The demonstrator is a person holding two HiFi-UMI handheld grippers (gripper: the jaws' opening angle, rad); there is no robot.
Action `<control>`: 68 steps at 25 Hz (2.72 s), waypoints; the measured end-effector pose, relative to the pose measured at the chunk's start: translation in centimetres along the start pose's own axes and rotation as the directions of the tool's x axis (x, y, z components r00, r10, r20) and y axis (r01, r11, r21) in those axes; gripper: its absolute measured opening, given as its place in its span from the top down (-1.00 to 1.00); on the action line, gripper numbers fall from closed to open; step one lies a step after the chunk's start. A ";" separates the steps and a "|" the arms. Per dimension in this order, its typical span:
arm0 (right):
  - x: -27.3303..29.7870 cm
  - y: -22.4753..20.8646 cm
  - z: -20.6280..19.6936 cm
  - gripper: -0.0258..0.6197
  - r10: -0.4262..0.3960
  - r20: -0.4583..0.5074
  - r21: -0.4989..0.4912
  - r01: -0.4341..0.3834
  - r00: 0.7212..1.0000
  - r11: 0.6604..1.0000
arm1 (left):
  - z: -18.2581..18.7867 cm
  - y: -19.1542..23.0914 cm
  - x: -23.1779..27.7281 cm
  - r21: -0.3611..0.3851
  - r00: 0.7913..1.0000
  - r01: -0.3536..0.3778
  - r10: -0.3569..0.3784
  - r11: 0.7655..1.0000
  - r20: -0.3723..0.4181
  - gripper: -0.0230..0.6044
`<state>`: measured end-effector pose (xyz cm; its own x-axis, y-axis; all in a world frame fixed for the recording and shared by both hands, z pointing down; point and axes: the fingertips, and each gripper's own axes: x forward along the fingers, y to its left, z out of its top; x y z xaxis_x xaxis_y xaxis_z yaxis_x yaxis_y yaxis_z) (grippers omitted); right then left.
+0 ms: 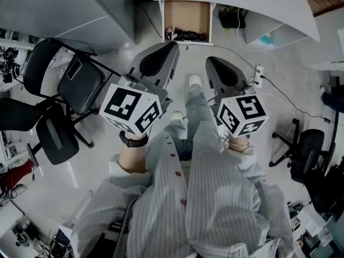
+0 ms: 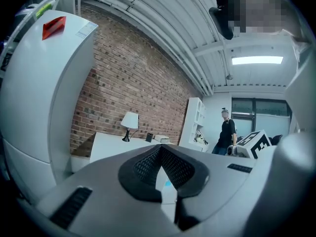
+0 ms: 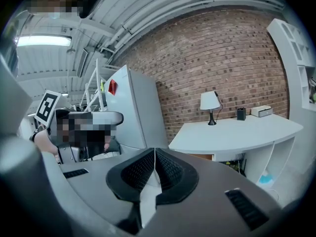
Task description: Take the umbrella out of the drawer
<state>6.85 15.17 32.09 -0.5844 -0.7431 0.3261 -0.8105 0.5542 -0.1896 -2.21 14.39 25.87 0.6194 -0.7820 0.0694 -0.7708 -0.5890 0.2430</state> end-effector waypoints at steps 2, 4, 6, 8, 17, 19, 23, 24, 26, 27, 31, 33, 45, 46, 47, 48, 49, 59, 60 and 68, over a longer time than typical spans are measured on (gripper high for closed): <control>2.1 -1.5 1.0 0.81 0.016 -0.007 -0.009 -0.016 1.000 1.000 | 0.6 1.5 2.0 -0.005 1.000 -0.017 0.017 1.000 0.011 0.90; 4.3 -2.7 2.1 0.81 0.034 -0.014 -0.016 -0.034 0.999 0.999 | 1.2 3.1 4.1 -0.007 0.999 -0.029 0.030 1.000 0.014 0.90; 6.2 -4.0 3.2 0.81 0.050 -0.021 -0.021 -0.050 0.999 0.999 | 1.9 4.4 6.4 -0.005 0.999 -0.037 0.037 0.999 0.015 0.90; 8.0 -5.2 4.3 0.81 0.070 -0.033 -0.028 -0.071 0.997 0.997 | 2.7 5.5 8.6 -0.007 0.999 -0.048 0.048 0.999 0.019 0.90; 15.6 -10.5 8.7 0.81 0.149 -0.064 -0.077 -0.154 0.987 0.985 | 5.3 10.9 16.7 -0.026 0.993 -0.106 0.107 0.994 0.056 0.90; 16.6 -11.6 9.2 0.81 0.165 -0.072 -0.084 -0.170 0.984 0.982 | 5.3 11.7 18.0 -0.031 0.991 -0.123 0.124 0.992 0.058 0.90; 18.4 -13.0 9.3 0.81 0.199 -0.091 -0.093 -0.208 0.976 0.974 | 4.8 12.8 19.7 -0.040 0.986 -0.158 0.160 0.987 0.053 0.90; 18.7 -13.2 9.2 0.81 0.208 -0.096 -0.093 -0.217 0.973 0.972 | 4.6 13.0 20.0 -0.042 0.984 -0.167 0.169 0.985 0.049 0.90; 19.3 -13.6 9.0 0.81 0.224 -0.107 -0.090 -0.233 0.969 0.968 | 4.0 13.4 20.4 -0.049 0.982 -0.185 0.187 0.982 0.038 0.90; 19.6 -13.8 8.8 0.81 0.230 -0.112 -0.086 -0.240 0.967 0.967 | 3.8 13.7 20.5 -0.051 0.980 -0.193 0.195 0.980 0.031 0.90; 21.0 -14.0 7.9 0.81 0.246 -0.135 -0.061 -0.256 0.960 0.965 | 2.8 15.1 20.3 -0.064 0.973 -0.229 0.230 0.971 0.005 0.90; 21.6 -13.7 7.4 0.81 0.251 -0.149 -0.050 -0.261 0.956 0.964 | 2.4 15.8 19.8 -0.072 0.971 -0.241 0.241 0.968 -0.010 0.90; 25.2 -13.4 5.1 0.81 0.229 -0.207 -0.011 -0.236 0.951 0.972 | -0.5 18.9 19.6 -0.100 0.971 -0.233 0.225 0.967 -0.086 0.90; 25.5 -13.4 4.8 0.81 0.226 -0.211 -0.011 -0.234 0.951 0.972 | -0.9 19.1 19.5 -0.104 0.970 -0.233 0.224 0.967 -0.091 0.90; 25.8 -13.5 4.6 0.81 0.224 -0.216 -0.012 -0.232 0.950 0.973 | -1.4 19.4 19.6 -0.109 0.970 -0.235 0.225 0.966 -0.097 0.90; 26.1 -13.6 4.3 0.81 0.222 -0.220 -0.011 -0.231 0.950 0.973 | -1.9 19.7 19.6 -0.115 0.969 -0.238 0.227 0.964 -0.102 0.90; 26.4 -13.8 4.0 0.81 0.221 -0.225 -0.010 -0.229 0.949 0.973 | -2.4 20.1 19.7 -0.121 0.967 -0.242 0.230 0.963 -0.107 0.90; 26.9 -16.3 -1.4 0.81 0.199 -0.289 0.015 -0.204 0.936 0.979 | -8.7 21.2 20.4 -0.190 0.954 -0.290 0.268 0.938 -0.134 0.90; 27.1 -16.6 -2.1 0.81 0.197 -0.300 0.015 -0.202 0.933 0.979 | -9.6 21.3 20.5 -0.202 0.952 -0.297 0.274 0.933 -0.138 0.90; 29.8 -18.5 -6.2 0.81 0.184 -0.331 0.029 -0.185 0.926 0.982 | -16.6 22.8 21.4 -0.229 0.934 -0.334 0.290 0.914 -0.207 0.90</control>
<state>4.65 -14.89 51.07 -0.6769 -0.4616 0.5734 -0.6893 0.6707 -0.2738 -4.08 -12.37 48.92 0.3863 -0.8591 0.3357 -0.8775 -0.2302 0.4207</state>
